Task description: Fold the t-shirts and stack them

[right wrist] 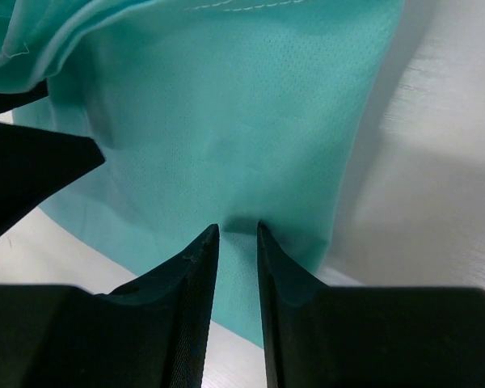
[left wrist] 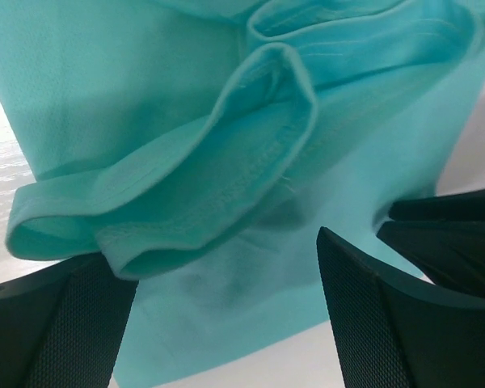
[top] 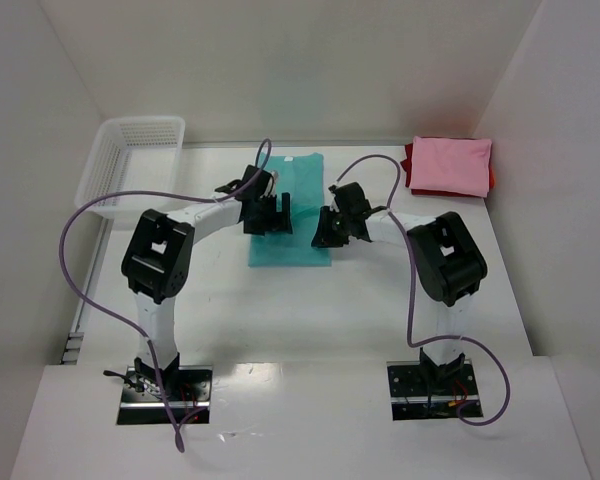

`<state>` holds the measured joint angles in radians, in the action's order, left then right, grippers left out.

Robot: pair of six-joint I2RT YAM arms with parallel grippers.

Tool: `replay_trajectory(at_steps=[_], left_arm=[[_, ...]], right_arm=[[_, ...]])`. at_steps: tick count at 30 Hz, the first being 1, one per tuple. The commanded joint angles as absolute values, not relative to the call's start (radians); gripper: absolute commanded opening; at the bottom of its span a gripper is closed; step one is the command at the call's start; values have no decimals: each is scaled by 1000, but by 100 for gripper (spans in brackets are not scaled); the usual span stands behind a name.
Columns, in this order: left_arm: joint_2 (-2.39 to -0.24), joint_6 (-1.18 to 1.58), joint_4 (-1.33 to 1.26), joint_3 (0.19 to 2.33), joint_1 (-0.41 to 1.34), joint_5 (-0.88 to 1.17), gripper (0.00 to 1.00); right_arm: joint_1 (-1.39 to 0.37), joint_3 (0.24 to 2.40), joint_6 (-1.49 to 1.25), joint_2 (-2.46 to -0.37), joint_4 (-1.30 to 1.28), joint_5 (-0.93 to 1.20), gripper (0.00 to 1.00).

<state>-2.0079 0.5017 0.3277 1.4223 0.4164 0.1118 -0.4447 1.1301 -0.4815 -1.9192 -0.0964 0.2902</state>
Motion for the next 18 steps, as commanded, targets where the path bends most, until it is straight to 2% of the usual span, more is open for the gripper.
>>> replay_trajectory(at_steps=[1, 18], left_arm=[[-2031, 514, 313, 1472, 405, 40, 94], [-2140, 514, 295, 1620, 383, -35, 97]], right_arm=[[-443, 1127, -469, -1927, -75, 278, 32], [-443, 1127, -460, -1927, -75, 287, 32]])
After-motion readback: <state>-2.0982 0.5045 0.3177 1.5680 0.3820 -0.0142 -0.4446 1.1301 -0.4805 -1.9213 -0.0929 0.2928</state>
